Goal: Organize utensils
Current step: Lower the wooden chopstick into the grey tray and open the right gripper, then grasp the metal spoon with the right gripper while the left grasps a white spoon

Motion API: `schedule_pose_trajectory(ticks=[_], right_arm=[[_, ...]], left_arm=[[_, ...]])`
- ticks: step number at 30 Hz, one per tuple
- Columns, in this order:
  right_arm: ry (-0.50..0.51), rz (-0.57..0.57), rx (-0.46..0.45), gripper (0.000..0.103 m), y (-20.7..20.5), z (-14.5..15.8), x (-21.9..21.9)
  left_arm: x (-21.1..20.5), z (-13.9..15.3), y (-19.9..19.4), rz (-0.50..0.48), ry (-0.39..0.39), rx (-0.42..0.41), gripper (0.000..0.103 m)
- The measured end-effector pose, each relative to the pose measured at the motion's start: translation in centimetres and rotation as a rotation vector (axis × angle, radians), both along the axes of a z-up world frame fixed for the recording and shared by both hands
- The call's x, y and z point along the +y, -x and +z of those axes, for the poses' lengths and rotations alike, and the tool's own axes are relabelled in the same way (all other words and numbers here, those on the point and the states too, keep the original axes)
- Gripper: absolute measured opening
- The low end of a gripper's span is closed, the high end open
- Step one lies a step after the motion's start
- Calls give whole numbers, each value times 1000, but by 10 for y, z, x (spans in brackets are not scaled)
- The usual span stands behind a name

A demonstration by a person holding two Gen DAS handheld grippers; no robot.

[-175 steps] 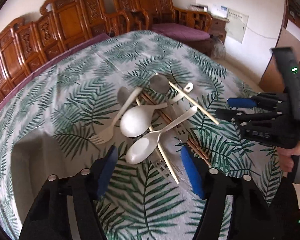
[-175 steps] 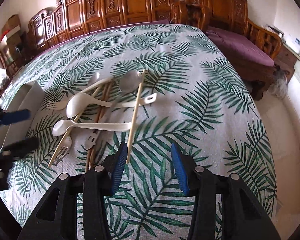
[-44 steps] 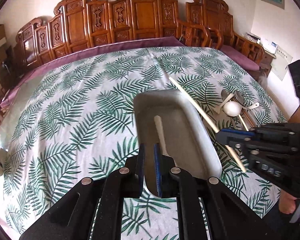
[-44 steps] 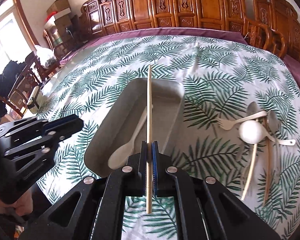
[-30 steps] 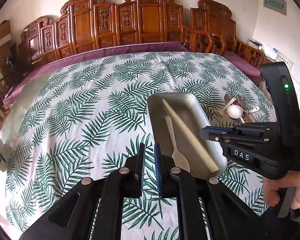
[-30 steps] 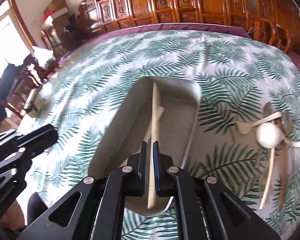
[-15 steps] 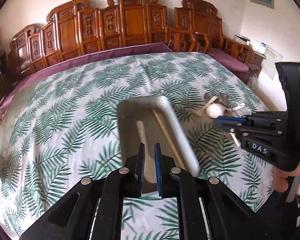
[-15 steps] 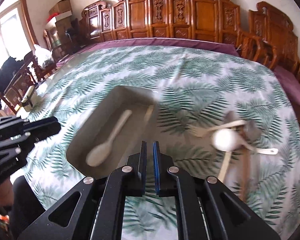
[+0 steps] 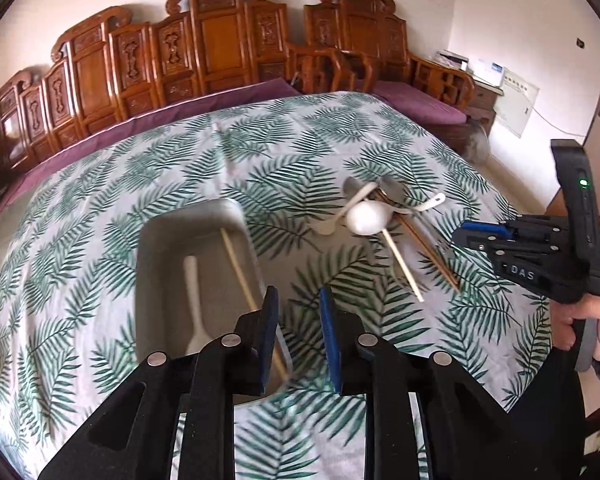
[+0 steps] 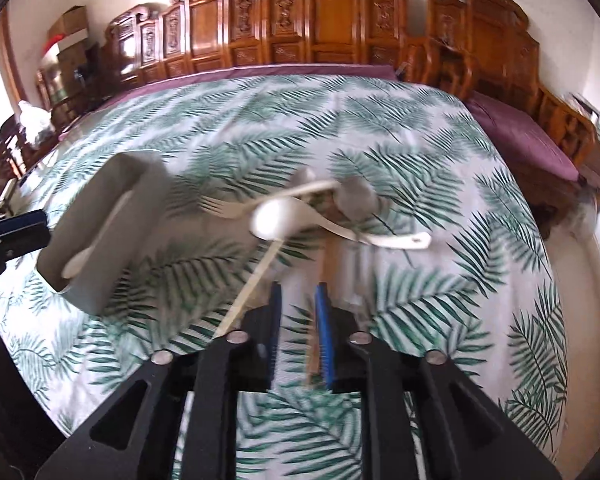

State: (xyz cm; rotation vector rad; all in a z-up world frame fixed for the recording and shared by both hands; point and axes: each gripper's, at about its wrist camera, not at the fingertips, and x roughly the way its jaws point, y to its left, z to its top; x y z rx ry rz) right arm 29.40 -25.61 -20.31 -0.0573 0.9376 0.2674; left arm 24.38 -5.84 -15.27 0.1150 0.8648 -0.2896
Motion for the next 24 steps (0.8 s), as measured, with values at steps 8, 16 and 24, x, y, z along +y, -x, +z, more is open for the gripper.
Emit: schedule_pose_trajectory(ticks=[8, 16, 24], right_arm=[[25, -46, 73, 21, -34, -30, -24], [19, -43, 118, 21, -69, -42, -21], [60, -19, 146, 21, -83, -53, -8]], left_arm=[[-26, -7, -3, -28, -9, 16, 23], [-37, -19, -5, -38, -22, 41, 24], [-38, -25, -6, -39, -30, 51, 24]])
